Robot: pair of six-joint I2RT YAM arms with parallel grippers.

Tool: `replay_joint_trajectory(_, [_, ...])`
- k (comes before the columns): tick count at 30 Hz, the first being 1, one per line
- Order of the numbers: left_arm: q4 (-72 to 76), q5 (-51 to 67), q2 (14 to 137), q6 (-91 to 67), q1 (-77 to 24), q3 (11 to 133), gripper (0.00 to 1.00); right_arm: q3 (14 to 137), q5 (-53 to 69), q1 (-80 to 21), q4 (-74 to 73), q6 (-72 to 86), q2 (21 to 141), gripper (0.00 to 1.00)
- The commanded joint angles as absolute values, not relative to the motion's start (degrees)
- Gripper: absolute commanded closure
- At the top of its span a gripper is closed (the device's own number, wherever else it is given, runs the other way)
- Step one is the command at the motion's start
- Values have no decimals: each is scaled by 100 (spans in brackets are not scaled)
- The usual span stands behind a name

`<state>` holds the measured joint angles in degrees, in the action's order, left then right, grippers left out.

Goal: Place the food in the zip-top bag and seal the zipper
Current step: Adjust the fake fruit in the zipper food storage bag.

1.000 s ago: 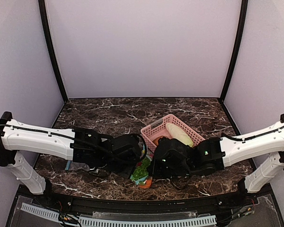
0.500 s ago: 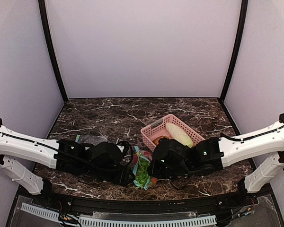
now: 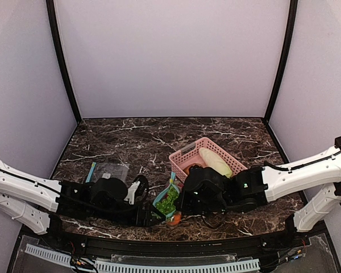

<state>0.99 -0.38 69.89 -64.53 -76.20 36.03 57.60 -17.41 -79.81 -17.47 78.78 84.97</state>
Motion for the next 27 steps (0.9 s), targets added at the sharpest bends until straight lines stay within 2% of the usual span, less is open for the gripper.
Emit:
replay_joint_trajectory(1, [811,-160,6570,-6792,-7425,3202,32,5536,-1653,-7967,-1284,7937,8415,100])
replay_joint_trajectory(7, [1051,67,6505,-6793,-7187,3129,31,5513,-1604,-7971,-1181,7861,8425,100])
replay_joint_trajectory(18, [1118,495,6836,-6806,-7075,3140,52,5474,-1610,-7964,-1163,7879,8396,100])
replay_joint_trajectory(21, [1168,559,6940,-6827,-7073,3114,53,5467,-1608,-7967,-1145,7879,8393,100])
replay_joint_trajectory(27, [1262,696,7337,-6798,-7075,3160,62,5415,-1580,-7972,-1072,7914,8377,100])
